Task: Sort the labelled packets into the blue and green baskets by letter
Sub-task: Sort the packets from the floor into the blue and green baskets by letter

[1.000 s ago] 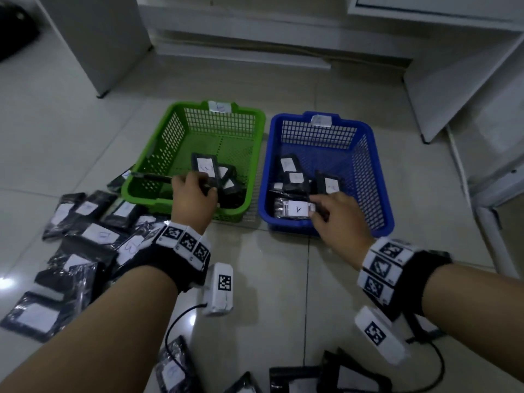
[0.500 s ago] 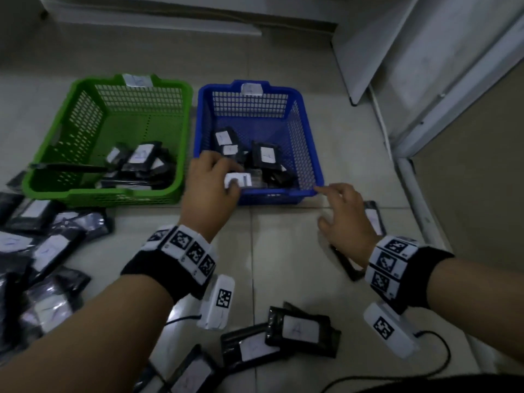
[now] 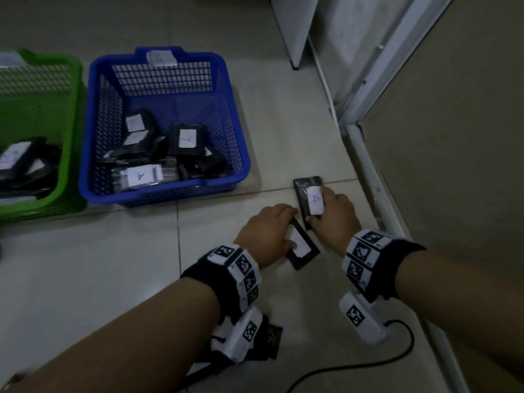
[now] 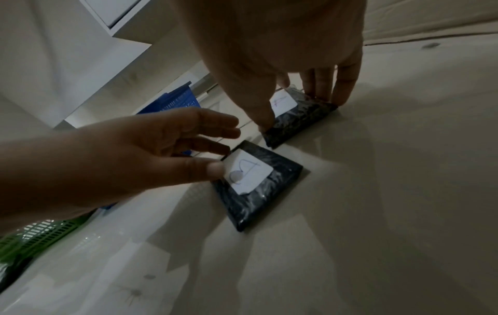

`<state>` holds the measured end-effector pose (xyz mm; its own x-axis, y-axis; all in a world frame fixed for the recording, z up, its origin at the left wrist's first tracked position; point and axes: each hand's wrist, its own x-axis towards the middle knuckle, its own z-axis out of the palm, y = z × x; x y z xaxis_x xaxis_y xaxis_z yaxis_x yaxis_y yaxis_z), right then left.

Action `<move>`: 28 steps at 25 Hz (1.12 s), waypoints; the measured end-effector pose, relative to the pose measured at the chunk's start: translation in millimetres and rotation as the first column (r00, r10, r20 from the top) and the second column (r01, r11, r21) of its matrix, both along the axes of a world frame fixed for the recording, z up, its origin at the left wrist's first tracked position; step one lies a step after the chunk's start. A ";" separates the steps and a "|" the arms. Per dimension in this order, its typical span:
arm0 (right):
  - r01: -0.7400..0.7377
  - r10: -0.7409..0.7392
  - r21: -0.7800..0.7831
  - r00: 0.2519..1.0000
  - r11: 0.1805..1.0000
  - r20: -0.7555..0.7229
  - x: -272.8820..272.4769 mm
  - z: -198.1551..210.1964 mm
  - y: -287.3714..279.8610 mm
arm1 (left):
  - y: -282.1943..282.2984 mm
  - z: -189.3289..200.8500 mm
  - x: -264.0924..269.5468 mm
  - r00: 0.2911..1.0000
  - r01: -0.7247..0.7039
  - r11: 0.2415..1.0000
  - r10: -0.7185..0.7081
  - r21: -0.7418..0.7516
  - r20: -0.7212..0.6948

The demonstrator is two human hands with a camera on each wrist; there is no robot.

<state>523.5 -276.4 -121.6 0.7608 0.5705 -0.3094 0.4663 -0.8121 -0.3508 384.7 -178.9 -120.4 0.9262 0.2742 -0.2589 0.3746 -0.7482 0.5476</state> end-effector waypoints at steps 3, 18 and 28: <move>0.023 -0.024 -0.031 0.999 0.999 -0.026 6.3 -1.0 0.9 | -7.7 -3.3 11.7 0.996 -0.050 0.993 0.057 0.104 -0.069; 0.189 0.086 0.492 0.871 0.850 -0.484 -82.4 76.1 50.4 | 102.6 97.4 -87.2 0.919 -0.300 0.756 0.392 -0.582 0.037; 0.178 0.293 0.613 0.754 0.770 -0.587 -141.9 87.0 199.4 | 188.3 73.0 -224.5 0.177 -0.773 0.257 0.965 -0.580 0.191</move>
